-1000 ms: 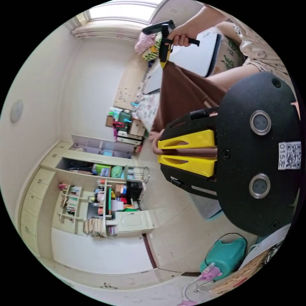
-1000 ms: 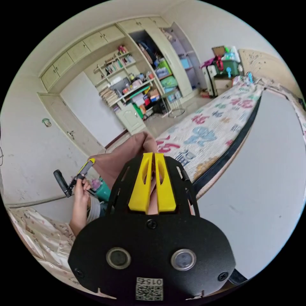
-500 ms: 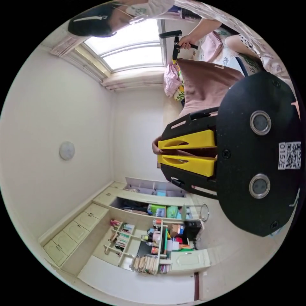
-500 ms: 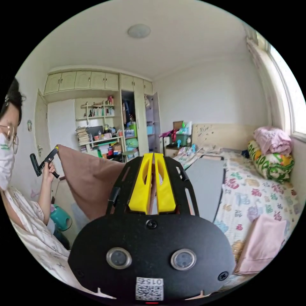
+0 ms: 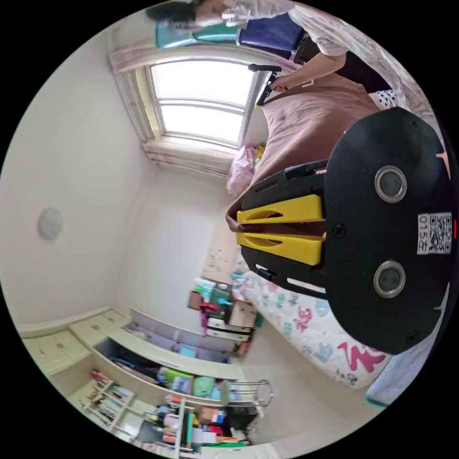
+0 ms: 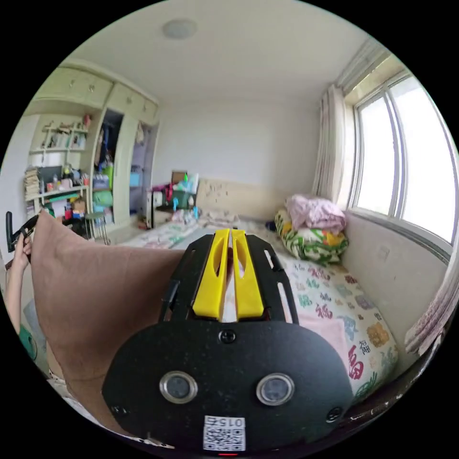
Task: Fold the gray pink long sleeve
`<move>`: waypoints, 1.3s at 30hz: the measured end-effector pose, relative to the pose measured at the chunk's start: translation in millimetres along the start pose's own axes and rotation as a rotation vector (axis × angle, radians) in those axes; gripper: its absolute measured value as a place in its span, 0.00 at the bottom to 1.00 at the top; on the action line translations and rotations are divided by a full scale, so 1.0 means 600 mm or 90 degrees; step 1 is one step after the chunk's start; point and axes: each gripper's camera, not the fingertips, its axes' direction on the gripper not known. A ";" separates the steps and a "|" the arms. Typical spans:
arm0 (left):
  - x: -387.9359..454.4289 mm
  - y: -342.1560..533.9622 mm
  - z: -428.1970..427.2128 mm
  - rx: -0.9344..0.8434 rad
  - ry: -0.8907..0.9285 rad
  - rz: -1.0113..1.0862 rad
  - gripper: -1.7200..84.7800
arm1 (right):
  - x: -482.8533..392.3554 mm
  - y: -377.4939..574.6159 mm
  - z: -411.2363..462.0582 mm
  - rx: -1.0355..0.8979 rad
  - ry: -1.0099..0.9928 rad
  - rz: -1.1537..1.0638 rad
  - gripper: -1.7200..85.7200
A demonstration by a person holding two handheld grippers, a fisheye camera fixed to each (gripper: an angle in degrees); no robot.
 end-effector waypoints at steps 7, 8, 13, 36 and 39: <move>-0.129 0.161 0.365 -0.345 -0.136 -0.110 0.16 | 0.102 0.058 0.287 -0.313 -0.172 0.185 0.13; -0.128 0.175 0.359 -0.350 -0.123 -0.097 0.17 | 0.100 0.074 0.272 -0.327 -0.206 0.158 0.14; -0.177 0.221 0.318 -0.448 -0.109 -0.110 0.18 | 0.127 0.177 0.206 -0.446 -0.261 0.161 0.14; -0.255 0.210 0.358 -0.576 -0.011 -0.189 0.05 | 0.209 0.139 0.129 -0.635 -0.295 0.264 0.04; -0.231 0.176 0.353 -0.574 -0.019 -0.149 0.04 | 0.216 0.116 0.106 -0.607 -0.278 0.252 0.03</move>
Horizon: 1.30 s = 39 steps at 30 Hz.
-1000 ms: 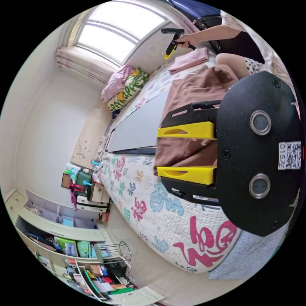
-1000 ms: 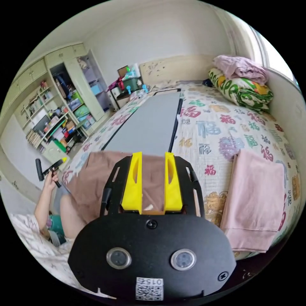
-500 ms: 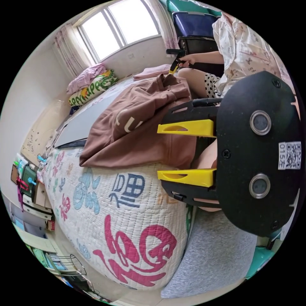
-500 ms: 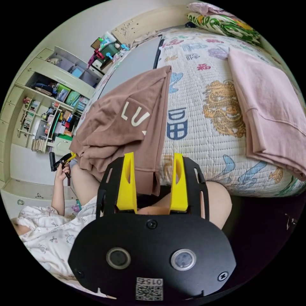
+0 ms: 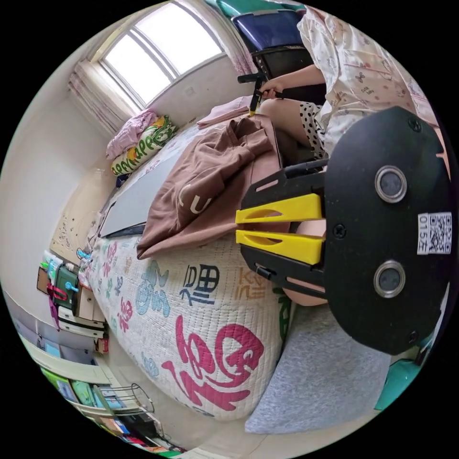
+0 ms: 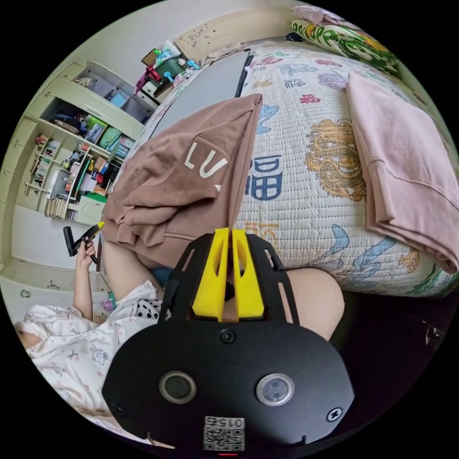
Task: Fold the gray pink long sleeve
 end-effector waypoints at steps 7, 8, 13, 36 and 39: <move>0.067 -0.040 0.010 -0.057 -0.085 0.061 0.06 | -0.031 0.002 -0.021 -0.014 0.102 -0.032 0.03; 0.074 -0.047 0.017 -0.071 -0.098 0.062 0.07 | -0.038 0.001 -0.017 -0.020 0.122 -0.038 0.03; 0.098 -0.073 -0.010 -0.029 -0.176 0.071 0.11 | -0.065 0.015 -0.061 0.059 0.219 -0.069 0.09; 0.417 -0.315 0.240 -0.278 0.012 0.665 0.13 | -0.180 -0.083 0.047 -0.081 -0.026 -0.437 0.16; 0.429 -0.322 0.247 -0.287 0.000 0.699 0.09 | -0.184 -0.088 0.057 -0.098 -0.015 -0.477 0.13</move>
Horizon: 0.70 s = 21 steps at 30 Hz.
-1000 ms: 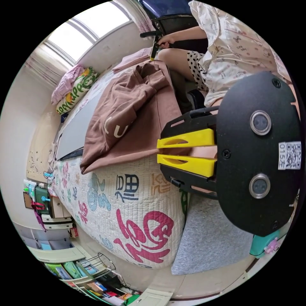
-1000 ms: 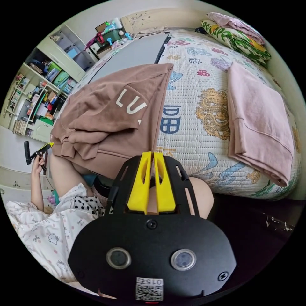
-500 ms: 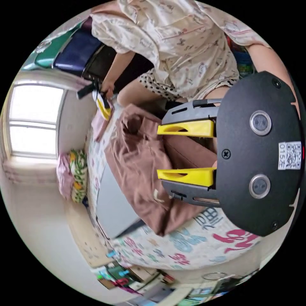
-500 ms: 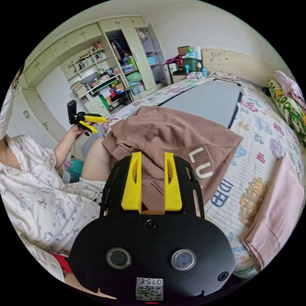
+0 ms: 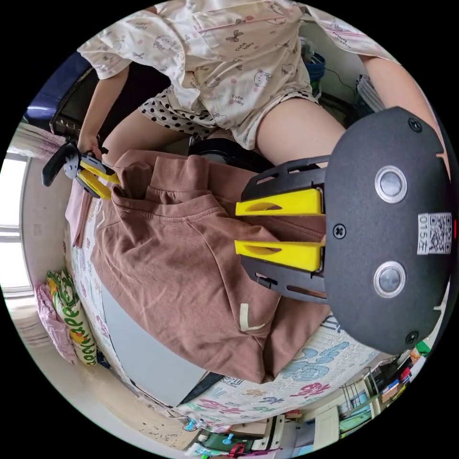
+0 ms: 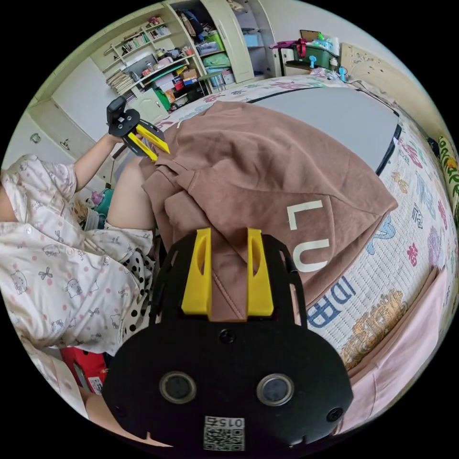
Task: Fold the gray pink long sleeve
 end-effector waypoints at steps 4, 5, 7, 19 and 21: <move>-0.043 0.000 -0.009 0.021 0.052 0.002 0.03 | 0.024 -0.018 0.011 -0.047 -0.043 0.008 0.04; -0.066 0.003 -0.015 0.037 0.084 -0.013 0.02 | 0.029 -0.022 0.012 -0.051 -0.055 0.006 0.03; -0.099 0.008 -0.023 0.062 0.127 -0.039 0.02 | 0.031 -0.028 0.014 -0.054 -0.064 -0.002 0.02; -0.451 -0.071 -0.165 0.169 0.065 -0.162 0.02 | 0.200 -0.294 -0.111 0.059 0.192 0.103 0.03; -0.535 -0.084 -0.219 0.280 -0.023 -0.277 0.03 | 0.242 -0.375 -0.147 0.126 0.261 0.162 0.04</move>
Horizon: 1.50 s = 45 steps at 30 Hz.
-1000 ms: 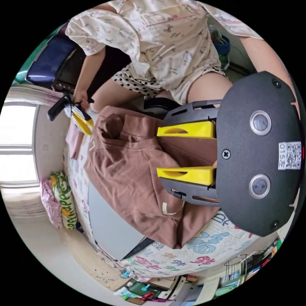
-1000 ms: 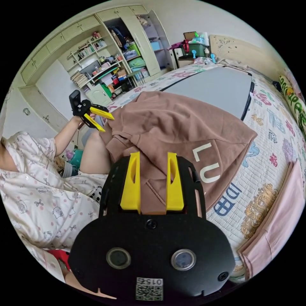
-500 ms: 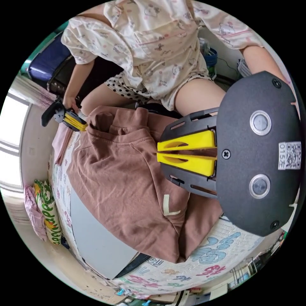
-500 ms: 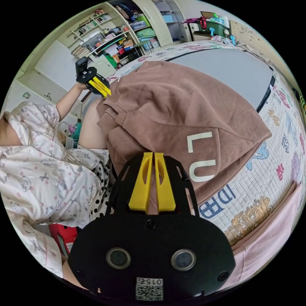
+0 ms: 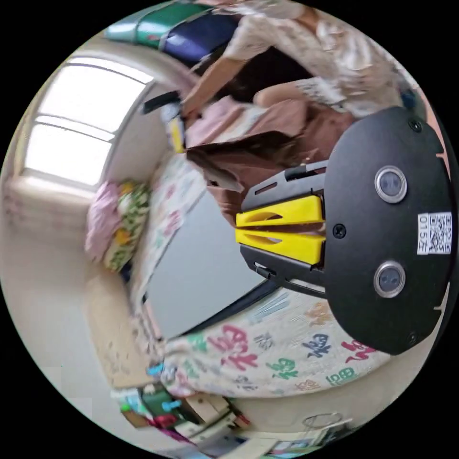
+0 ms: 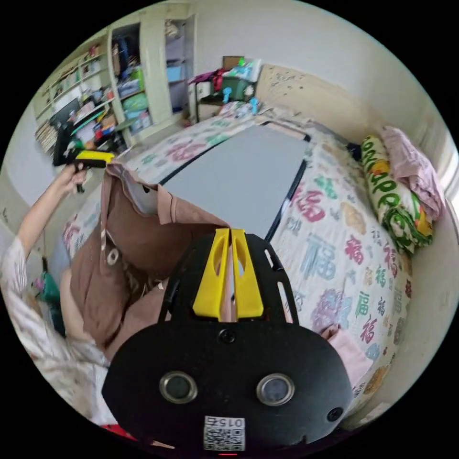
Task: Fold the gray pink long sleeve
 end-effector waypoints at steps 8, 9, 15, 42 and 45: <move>0.126 0.117 -0.023 0.203 -0.001 -0.042 0.12 | -0.111 0.049 -0.014 0.059 -0.153 -0.082 0.13; 0.145 0.145 -0.016 0.186 0.011 -0.029 0.12 | -0.128 0.081 -0.008 0.040 -0.184 -0.109 0.14; 0.315 0.414 0.041 0.041 0.152 -0.025 0.13 | -0.255 0.385 0.057 -0.053 -0.320 -0.157 0.17; 0.779 0.634 0.080 -0.031 -0.137 0.011 0.17 | -0.466 0.532 0.163 -0.036 -0.034 -0.114 0.13; 0.780 0.650 0.075 -0.017 -0.135 -0.023 0.14 | -0.461 0.549 0.166 0.004 -0.018 -0.071 0.10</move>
